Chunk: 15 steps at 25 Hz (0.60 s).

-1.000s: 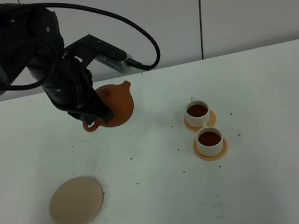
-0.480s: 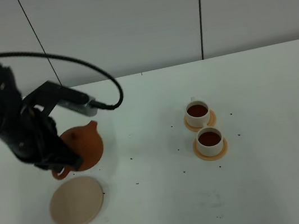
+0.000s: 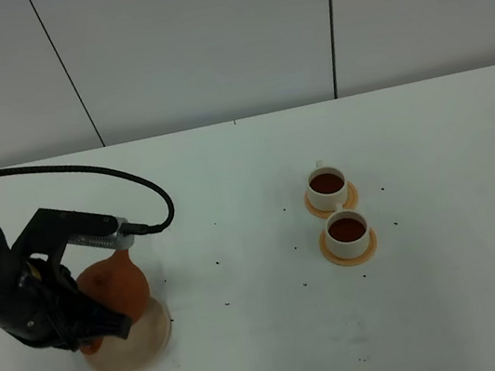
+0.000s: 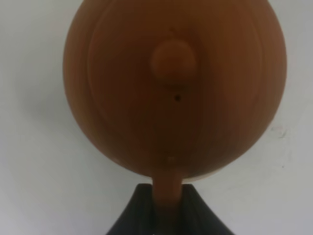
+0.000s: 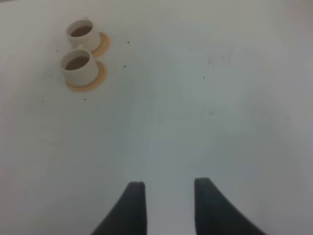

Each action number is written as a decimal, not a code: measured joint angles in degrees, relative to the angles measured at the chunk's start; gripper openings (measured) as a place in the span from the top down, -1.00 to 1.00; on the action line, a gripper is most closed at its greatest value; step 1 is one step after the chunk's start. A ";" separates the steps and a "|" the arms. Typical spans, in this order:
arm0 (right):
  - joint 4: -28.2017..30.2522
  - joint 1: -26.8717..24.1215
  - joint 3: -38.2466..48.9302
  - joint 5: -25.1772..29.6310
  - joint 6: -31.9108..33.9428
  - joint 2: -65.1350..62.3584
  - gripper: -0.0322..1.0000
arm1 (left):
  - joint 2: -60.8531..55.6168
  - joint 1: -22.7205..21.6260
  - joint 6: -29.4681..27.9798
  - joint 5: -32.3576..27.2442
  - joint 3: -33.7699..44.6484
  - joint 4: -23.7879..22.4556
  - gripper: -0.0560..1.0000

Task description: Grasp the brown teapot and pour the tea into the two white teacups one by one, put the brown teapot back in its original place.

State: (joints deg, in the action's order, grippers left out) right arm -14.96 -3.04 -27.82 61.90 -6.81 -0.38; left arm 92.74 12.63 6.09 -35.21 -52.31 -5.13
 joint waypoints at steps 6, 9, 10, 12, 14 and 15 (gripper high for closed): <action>0.00 0.00 0.00 0.00 0.00 0.00 0.47 | 0.00 0.00 -3.66 3.75 3.87 0.06 0.58; 0.00 0.00 0.00 0.00 0.00 0.00 0.47 | 0.00 0.00 -5.37 5.66 5.33 0.30 0.58; 0.00 0.00 0.00 0.00 0.00 0.00 0.47 | 0.00 0.00 -5.66 6.36 5.83 0.38 0.58; 0.00 0.00 0.00 0.00 0.00 0.00 0.47 | 0.00 0.00 -6.46 7.58 6.93 0.52 0.58; 0.00 0.00 0.00 0.00 0.00 0.00 0.47 | -0.01 0.00 -7.02 8.57 8.31 0.55 0.58; 0.00 0.00 0.00 0.00 0.00 0.00 0.47 | -0.01 0.00 -7.37 8.98 8.85 0.55 0.58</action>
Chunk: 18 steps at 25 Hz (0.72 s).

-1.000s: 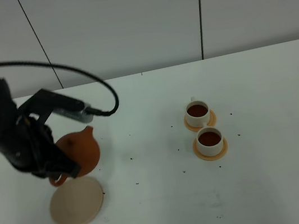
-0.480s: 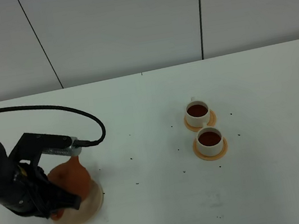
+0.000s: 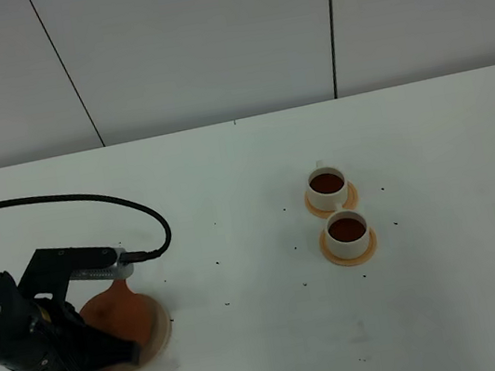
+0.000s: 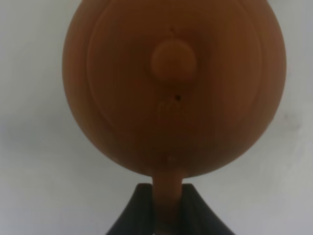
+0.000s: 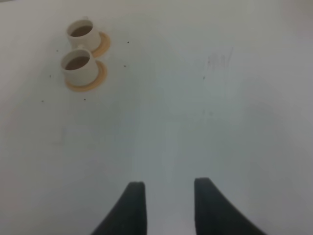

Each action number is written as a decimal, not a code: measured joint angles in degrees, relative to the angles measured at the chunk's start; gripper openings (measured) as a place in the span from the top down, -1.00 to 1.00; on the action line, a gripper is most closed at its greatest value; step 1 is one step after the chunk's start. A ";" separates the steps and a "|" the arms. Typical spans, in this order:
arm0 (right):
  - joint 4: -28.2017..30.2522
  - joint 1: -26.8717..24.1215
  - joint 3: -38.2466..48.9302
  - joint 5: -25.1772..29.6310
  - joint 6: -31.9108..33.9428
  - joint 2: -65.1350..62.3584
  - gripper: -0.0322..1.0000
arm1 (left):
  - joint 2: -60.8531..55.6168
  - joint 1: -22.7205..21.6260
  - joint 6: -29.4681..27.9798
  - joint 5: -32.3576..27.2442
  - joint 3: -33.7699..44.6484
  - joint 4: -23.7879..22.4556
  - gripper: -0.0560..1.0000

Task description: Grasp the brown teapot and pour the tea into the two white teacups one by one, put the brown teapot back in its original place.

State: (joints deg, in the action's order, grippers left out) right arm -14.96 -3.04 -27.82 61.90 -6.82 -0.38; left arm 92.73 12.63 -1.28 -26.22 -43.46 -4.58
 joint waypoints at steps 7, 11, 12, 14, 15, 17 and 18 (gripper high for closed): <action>0.00 0.00 0.00 0.00 0.00 0.00 0.47 | 0.00 0.00 -0.61 0.84 0.77 0.07 0.58; 0.00 0.00 0.00 0.00 0.05 0.00 0.47 | 0.00 0.00 -1.20 1.04 0.77 0.11 0.58; 0.00 0.00 0.00 0.00 0.05 0.00 0.47 | 0.00 0.00 -1.70 1.11 0.77 0.11 0.58; 0.00 0.00 0.00 0.00 0.05 0.00 0.47 | 0.00 0.00 -2.45 1.25 0.77 0.18 0.58; 0.00 0.00 0.00 0.00 0.05 0.00 0.47 | 0.00 0.00 -2.64 1.32 0.77 0.22 0.58; 0.00 0.00 0.00 0.00 0.05 0.00 0.47 | 0.00 0.00 -2.82 1.38 0.77 0.22 0.58; 0.00 0.00 0.00 0.00 0.05 0.00 0.47 | 0.00 0.00 -2.89 1.37 0.77 0.22 0.58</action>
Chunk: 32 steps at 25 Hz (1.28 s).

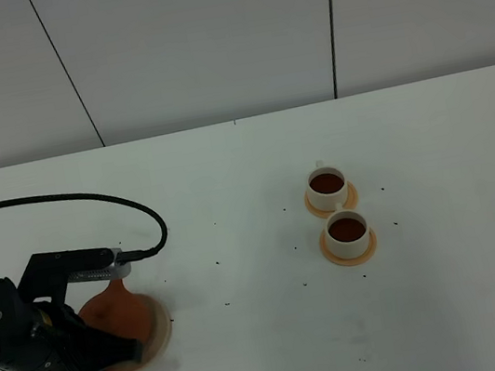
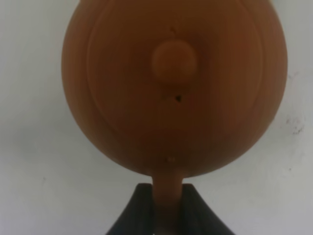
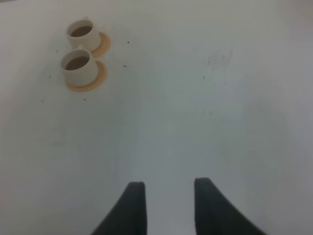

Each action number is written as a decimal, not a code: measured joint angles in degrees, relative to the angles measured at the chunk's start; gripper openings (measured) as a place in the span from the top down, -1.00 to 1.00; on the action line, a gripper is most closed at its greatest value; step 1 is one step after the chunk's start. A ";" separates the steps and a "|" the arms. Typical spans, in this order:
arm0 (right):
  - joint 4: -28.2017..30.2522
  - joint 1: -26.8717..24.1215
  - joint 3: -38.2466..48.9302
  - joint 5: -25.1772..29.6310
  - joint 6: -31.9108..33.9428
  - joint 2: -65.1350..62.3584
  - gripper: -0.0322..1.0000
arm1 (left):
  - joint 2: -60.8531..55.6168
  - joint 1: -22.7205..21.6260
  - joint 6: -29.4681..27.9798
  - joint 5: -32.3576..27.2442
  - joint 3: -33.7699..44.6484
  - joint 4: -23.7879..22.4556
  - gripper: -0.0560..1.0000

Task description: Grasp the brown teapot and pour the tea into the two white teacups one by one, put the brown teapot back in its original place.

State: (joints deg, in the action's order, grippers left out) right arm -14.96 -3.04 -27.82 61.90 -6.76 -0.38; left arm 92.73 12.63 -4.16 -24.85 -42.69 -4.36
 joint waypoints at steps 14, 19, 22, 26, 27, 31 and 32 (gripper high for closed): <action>0.00 0.00 0.00 0.00 -0.05 0.00 0.47 | -1.18 0.00 -0.39 0.51 0.00 0.03 -0.07; 0.00 0.00 0.00 0.00 -0.05 0.00 0.47 | -5.39 0.00 -0.39 -3.33 0.00 0.31 -0.10; 0.00 0.00 0.00 0.00 -0.05 0.00 0.47 | -10.64 -0.24 -0.39 -11.21 0.05 -0.33 -0.10; 0.00 0.00 0.00 0.00 0.00 0.00 0.47 | -20.39 -3.57 -1.31 -22.09 0.05 -1.34 -0.10; 0.00 0.00 0.00 0.00 0.00 0.00 0.47 | -22.74 -4.53 -1.50 -24.85 0.05 -1.46 -0.10; 0.00 0.00 0.00 0.00 0.00 0.00 0.47 | -33.10 -8.55 -1.77 -35.27 0.05 -2.08 -0.07; 0.00 0.00 0.00 0.00 0.00 0.00 0.47 | -35.57 -9.20 -1.79 -37.14 0.05 -2.10 -0.06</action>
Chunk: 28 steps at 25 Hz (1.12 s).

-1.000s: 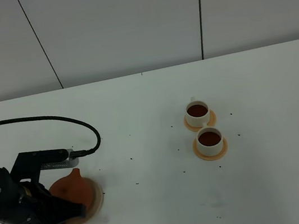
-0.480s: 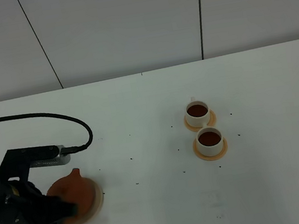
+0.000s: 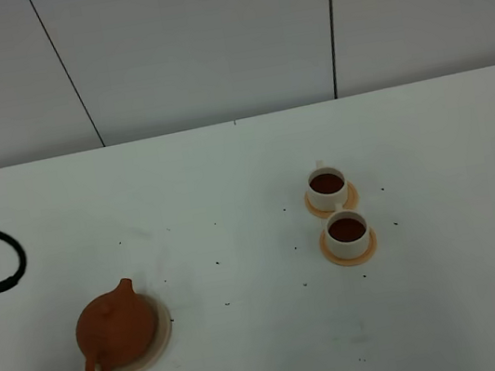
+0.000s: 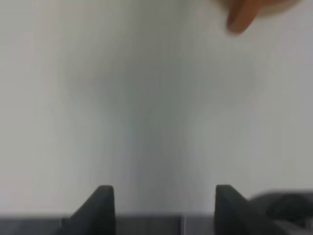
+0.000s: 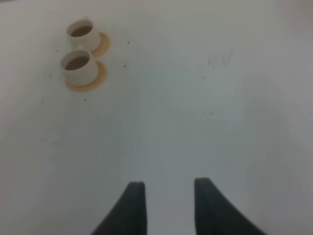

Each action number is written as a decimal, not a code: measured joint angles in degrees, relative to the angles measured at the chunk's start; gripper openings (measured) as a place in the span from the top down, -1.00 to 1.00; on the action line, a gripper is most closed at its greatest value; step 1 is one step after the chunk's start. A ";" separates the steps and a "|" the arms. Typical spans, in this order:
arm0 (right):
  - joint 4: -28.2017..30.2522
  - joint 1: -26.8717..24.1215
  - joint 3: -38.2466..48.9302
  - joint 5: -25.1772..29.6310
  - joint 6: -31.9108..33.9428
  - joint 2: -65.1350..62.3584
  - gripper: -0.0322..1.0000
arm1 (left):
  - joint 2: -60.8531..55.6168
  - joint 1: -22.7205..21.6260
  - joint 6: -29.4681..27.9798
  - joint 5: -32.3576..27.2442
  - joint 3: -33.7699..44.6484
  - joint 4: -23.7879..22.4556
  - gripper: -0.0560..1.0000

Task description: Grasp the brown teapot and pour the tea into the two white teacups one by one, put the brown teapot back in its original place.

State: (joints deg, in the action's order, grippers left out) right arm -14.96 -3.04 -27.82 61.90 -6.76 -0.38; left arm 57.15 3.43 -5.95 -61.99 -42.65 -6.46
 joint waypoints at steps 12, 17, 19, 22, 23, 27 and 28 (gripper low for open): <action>0.00 0.00 0.00 0.00 -0.05 0.00 0.47 | -17.03 -0.98 -1.82 0.23 11.92 -0.72 0.02; 0.00 0.00 0.00 0.00 -0.05 0.00 0.47 | -17.89 -0.98 -1.53 1.97 13.16 -0.67 0.02; 0.00 0.00 0.00 0.00 -0.05 0.00 0.47 | -17.89 -0.98 -0.88 2.10 13.16 -0.67 0.02; 0.00 0.00 0.00 0.00 0.00 0.00 0.47 | -17.89 -0.98 -0.64 2.20 13.16 -0.72 0.02; 0.00 0.00 0.00 0.00 0.00 0.00 0.47 | -17.89 -0.98 -0.64 2.20 13.16 -0.72 0.03; 0.00 0.00 0.00 0.00 0.00 0.00 0.47 | -19.15 -1.17 -1.31 2.20 13.16 -1.55 0.03; 0.00 0.00 0.00 0.00 0.00 0.00 0.47 | -20.18 -1.65 -1.62 2.20 13.16 -1.72 0.03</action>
State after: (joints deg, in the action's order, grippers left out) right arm -14.96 -3.04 -27.82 61.90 -6.76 -0.38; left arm 36.98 1.78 -7.57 -59.78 -29.49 -8.18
